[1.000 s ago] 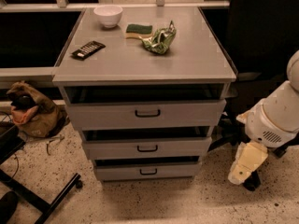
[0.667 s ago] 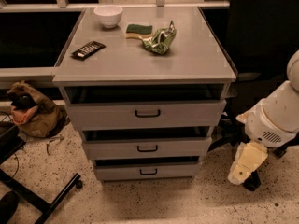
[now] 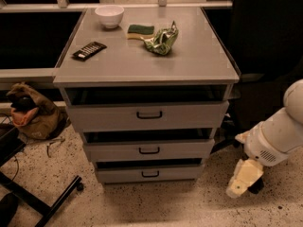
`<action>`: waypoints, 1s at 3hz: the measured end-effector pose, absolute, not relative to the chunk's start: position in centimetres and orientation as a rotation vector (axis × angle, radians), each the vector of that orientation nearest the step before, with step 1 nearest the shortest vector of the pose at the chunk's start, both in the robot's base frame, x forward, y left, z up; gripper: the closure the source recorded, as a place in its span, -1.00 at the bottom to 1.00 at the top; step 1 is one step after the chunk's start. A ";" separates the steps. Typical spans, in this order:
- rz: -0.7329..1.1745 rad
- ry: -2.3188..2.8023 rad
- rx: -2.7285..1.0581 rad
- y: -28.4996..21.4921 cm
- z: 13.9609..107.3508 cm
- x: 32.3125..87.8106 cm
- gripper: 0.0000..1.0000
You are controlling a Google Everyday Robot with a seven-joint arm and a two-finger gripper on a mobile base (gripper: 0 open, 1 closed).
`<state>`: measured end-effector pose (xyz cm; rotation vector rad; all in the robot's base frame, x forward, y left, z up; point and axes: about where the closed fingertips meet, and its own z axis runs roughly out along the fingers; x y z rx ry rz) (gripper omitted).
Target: Open bottom drawer
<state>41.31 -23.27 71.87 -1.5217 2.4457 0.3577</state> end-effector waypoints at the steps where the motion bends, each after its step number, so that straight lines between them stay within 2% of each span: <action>1: 0.500 2.425 -1.485 -22.2 63.6 41.9 -1.00; 2: 0.661 2.358 -1.459 -20.5 56.0 41.6 -1.00; 3: 0.661 2.358 -1.459 -20.5 56.0 41.6 -1.00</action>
Offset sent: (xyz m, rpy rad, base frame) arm 0.0062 0.0397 -0.2205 0.3405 0.0502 0.0289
